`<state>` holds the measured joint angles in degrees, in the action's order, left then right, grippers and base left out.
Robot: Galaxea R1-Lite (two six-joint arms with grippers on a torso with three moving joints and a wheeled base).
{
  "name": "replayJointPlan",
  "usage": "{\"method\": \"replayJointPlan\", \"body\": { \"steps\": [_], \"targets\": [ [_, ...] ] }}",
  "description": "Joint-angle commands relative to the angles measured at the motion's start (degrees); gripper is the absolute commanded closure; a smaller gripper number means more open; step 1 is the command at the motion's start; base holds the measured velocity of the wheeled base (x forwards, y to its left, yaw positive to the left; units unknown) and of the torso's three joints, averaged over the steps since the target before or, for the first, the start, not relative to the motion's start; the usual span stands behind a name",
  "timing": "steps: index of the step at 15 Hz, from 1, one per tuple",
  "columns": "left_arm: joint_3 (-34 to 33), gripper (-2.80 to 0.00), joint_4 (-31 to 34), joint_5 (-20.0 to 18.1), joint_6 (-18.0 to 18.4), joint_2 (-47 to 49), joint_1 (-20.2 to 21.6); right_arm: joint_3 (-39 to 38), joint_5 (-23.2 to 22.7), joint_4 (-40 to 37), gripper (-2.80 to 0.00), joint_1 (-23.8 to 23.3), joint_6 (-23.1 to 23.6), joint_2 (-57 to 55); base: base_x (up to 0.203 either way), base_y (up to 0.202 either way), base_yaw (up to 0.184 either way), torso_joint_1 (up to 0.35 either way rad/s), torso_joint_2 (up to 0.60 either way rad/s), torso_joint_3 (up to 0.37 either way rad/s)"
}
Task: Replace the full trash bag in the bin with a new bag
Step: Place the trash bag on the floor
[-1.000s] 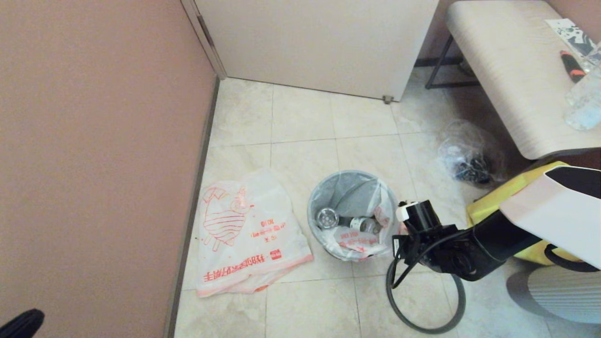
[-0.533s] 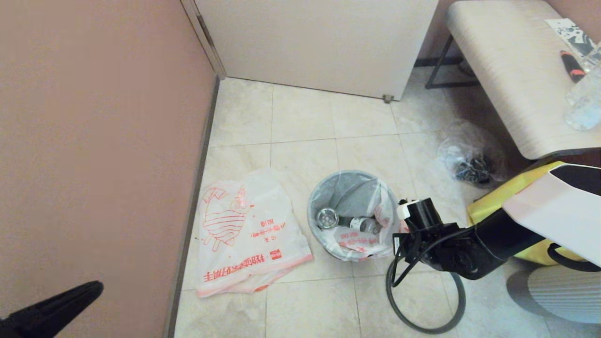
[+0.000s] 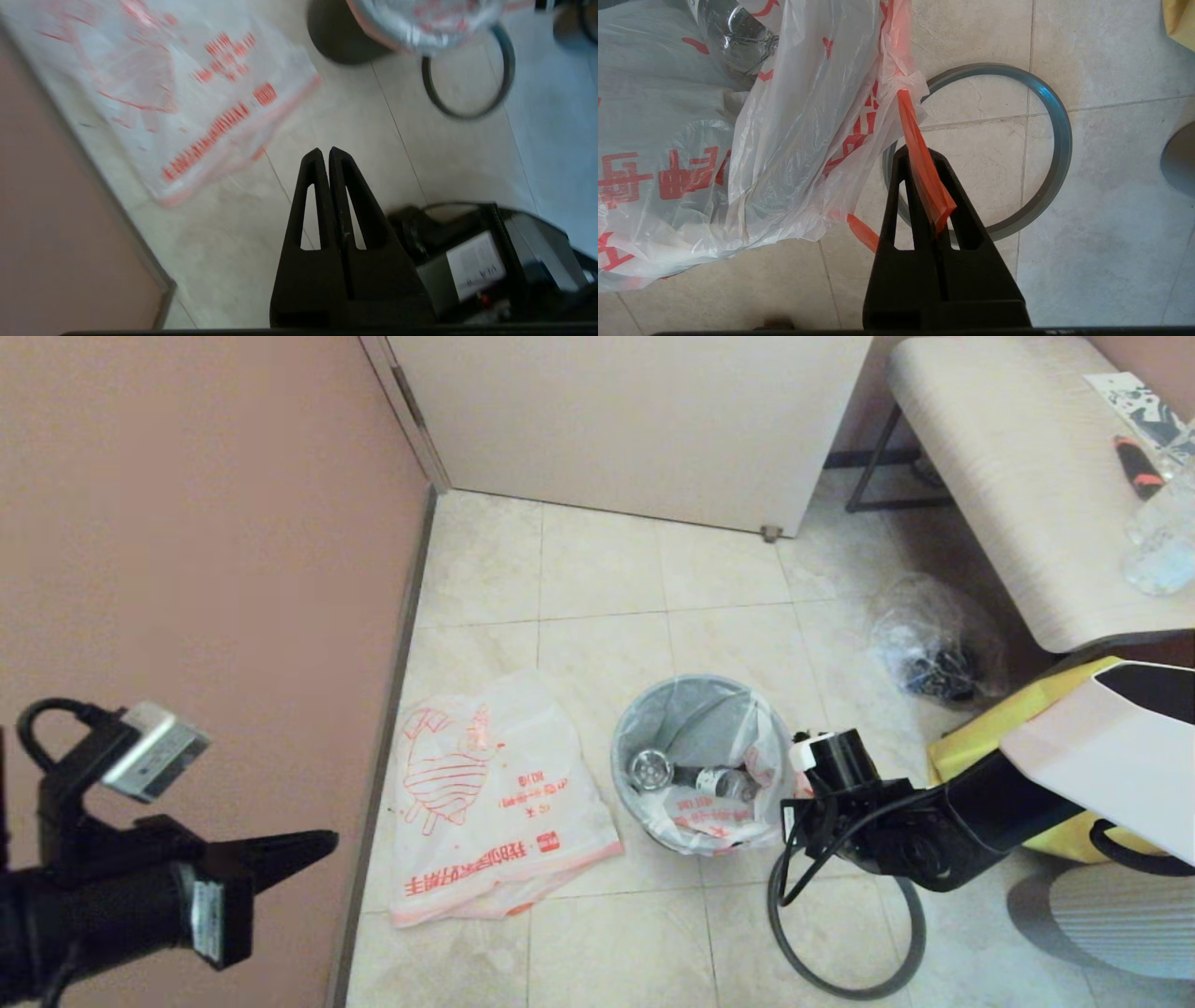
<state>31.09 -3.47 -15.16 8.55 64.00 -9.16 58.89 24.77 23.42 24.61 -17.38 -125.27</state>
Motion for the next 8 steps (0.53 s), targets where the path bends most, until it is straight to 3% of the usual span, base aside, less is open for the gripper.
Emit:
{"method": "replayJointPlan", "body": {
  "steps": [1, 8],
  "targets": [
    [2.0, 0.00, -0.1, 0.2, -0.1, 8.7, -2.1, 0.0, 0.2, 0.1, 0.00, 0.0, -0.1, -0.1, 0.000, 0.000, 0.000, 0.000, 0.00, 0.000],
    [10.8, 0.00, -2.3, 1.4, -4.1, 23.0, -8.4, 0.6, 0.1, 0.1, 0.00, 0.3, 0.6, -0.6, 0.000, 0.000, 0.000, 0.000, 0.00, 0.000]
  ]
}}
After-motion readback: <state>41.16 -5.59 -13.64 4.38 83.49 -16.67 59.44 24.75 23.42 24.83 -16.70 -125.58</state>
